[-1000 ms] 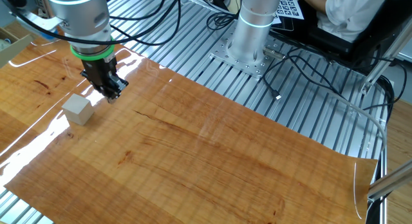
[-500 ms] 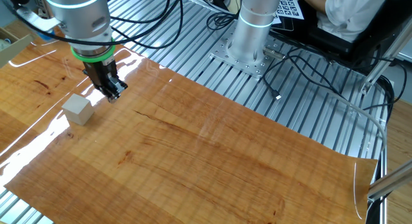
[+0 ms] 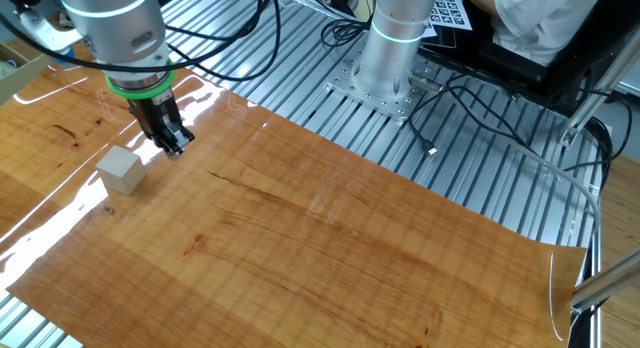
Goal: Use the gripper to push the small block from left to right
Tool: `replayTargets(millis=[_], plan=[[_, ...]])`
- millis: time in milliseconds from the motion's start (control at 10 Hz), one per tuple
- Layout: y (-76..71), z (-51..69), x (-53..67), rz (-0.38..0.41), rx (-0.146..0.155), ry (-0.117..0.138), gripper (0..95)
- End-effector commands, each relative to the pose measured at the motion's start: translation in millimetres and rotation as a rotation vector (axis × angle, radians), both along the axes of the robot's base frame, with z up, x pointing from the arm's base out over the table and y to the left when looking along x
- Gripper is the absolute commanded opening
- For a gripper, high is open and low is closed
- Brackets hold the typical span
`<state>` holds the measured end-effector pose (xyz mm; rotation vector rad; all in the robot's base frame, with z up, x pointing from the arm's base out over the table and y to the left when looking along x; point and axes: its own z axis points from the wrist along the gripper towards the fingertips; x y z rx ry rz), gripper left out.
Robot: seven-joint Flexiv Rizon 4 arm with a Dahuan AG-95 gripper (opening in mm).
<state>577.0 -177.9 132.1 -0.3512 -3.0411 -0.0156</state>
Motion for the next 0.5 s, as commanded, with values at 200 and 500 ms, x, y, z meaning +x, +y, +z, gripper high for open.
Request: replayTargets(millis=[200,500], plan=[[-0.4,-0.2,-1.3,0.071,-0.047,0.01,0.0],[-26.7,-0.6,2.2,0.16,-0.042,0.01,0.0]])
